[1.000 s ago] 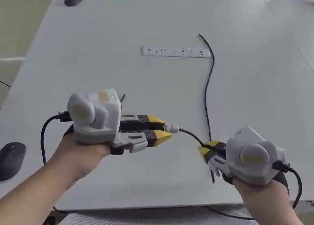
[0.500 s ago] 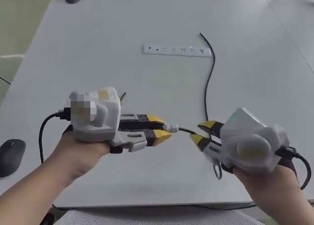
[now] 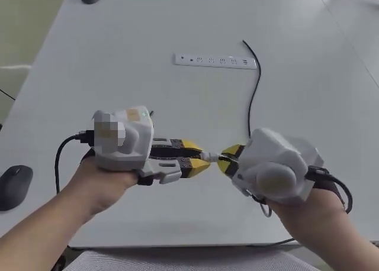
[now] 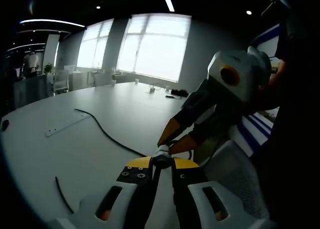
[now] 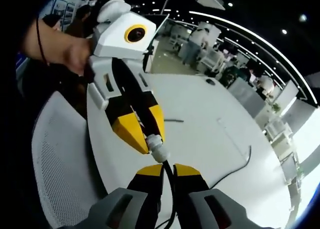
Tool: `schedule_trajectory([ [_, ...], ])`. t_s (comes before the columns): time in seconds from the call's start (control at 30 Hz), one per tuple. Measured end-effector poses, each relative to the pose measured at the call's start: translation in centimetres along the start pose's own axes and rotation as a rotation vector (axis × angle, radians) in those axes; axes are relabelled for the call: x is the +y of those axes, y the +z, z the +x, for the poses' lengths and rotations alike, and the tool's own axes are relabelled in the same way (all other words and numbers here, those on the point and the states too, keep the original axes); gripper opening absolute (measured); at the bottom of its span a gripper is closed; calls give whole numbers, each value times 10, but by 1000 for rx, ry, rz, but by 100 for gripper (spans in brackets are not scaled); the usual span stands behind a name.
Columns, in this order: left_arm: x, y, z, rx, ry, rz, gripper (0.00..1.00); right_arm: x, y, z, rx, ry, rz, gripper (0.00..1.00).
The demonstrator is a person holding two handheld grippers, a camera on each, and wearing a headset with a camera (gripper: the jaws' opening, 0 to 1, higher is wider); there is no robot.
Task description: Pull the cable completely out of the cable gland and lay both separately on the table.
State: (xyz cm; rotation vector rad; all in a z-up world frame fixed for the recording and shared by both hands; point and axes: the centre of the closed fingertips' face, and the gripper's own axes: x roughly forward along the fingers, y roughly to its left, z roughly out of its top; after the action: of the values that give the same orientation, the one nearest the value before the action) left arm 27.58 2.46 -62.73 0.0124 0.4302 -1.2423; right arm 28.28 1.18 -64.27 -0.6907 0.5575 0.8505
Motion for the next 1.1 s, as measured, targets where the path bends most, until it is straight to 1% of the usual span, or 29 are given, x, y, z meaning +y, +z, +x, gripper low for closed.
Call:
schedule_trajectory([
  [0.07, 0, -1, 0, 4, 0, 0, 15, 0, -1, 0, -1, 0, 2, 2],
  [0.23, -1, -2, 1, 6, -6, -2, 15, 1, -3, -1, -12, 1, 43, 1],
  [0.3, -1, -2, 1, 7, -4, 1, 15, 0, -5, -1, -16, -5, 61, 1],
  [0.33, 0, -2, 1, 6, -2, 1, 15, -2, -9, -1, -4, -18, 68, 1],
  [0.37, 1, -1, 1, 3, 0, -2, 15, -3, -10, -1, -6, -19, 77, 1],
  [0.4, 1, -1, 0, 3, 0, -5, 15, -4, -12, -2, -10, -19, 113, 1],
  [0.43, 1, -1, 0, 2, 1, -5, 15, -6, -14, -2, -7, -20, 131, 1],
  [0.57, 2, 1, -1, -3, 2, -9, 15, -9, -19, -3, -14, -19, 178, 0],
  [0.67, 2, 2, -1, -8, 5, -13, 15, -11, -25, -3, -14, -28, 227, 0],
  [0.83, 1, 3, 0, -6, 5, -11, 15, -12, -29, -3, -29, -37, 298, 0],
  [1.0, 0, 2, 1, 0, 5, -6, 15, -9, -30, -1, -42, -38, 340, 0],
  [1.1, 2, 3, -1, -7, 10, -10, 15, -12, -36, -1, -30, -55, 353, 0],
])
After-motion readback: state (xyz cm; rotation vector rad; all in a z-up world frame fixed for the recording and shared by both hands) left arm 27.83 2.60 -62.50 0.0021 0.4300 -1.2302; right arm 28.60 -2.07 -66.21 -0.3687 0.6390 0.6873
